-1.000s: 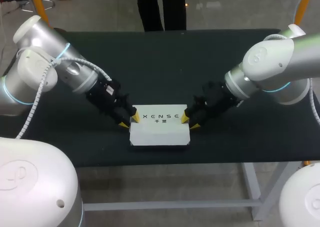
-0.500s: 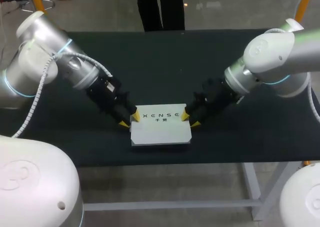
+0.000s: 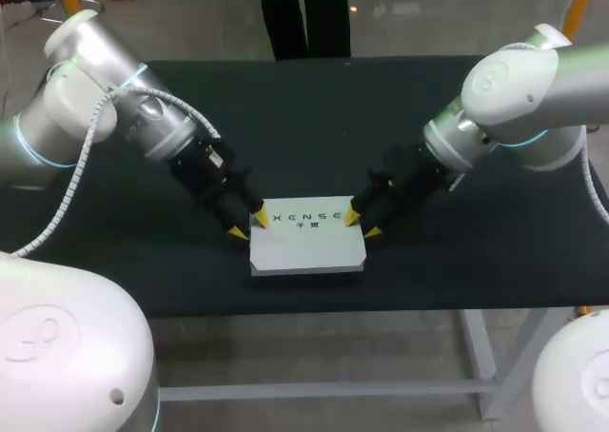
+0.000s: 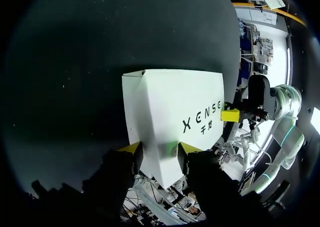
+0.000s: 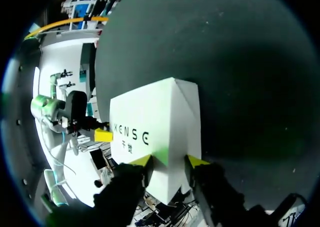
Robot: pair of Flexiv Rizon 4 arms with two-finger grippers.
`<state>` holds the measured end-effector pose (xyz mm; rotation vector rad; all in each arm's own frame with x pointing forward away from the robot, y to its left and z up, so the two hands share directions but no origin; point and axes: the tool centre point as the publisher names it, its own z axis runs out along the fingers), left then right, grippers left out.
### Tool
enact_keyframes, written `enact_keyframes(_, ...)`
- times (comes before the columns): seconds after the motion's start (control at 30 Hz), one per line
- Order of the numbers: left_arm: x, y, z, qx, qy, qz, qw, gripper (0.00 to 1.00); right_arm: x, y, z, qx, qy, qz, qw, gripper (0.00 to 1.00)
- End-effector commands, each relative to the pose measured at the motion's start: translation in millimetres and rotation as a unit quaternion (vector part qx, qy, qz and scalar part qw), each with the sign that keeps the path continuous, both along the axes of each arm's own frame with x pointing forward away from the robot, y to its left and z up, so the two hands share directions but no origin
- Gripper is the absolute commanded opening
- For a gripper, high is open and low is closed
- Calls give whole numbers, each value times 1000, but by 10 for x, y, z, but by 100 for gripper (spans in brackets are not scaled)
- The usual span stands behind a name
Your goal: Assemble the packaging by folding the flat box into shape, placing the metal phone stand inside, and closing the box properly
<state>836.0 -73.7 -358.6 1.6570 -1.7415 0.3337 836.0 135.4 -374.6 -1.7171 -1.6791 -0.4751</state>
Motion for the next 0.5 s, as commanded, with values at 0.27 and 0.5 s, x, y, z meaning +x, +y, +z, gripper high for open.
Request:
enact_keyframes(0.27, 35, -26, 25, 7, 17, -4, 1000, 49, 50, 30, 27, -1, 13, 7, 1000, 45)
enact_keyframes(0.5, 34, -31, 67, 13, 25, -3, 1000, 48, 63, 15, 68, -1, 25, 10, 1000, 45)
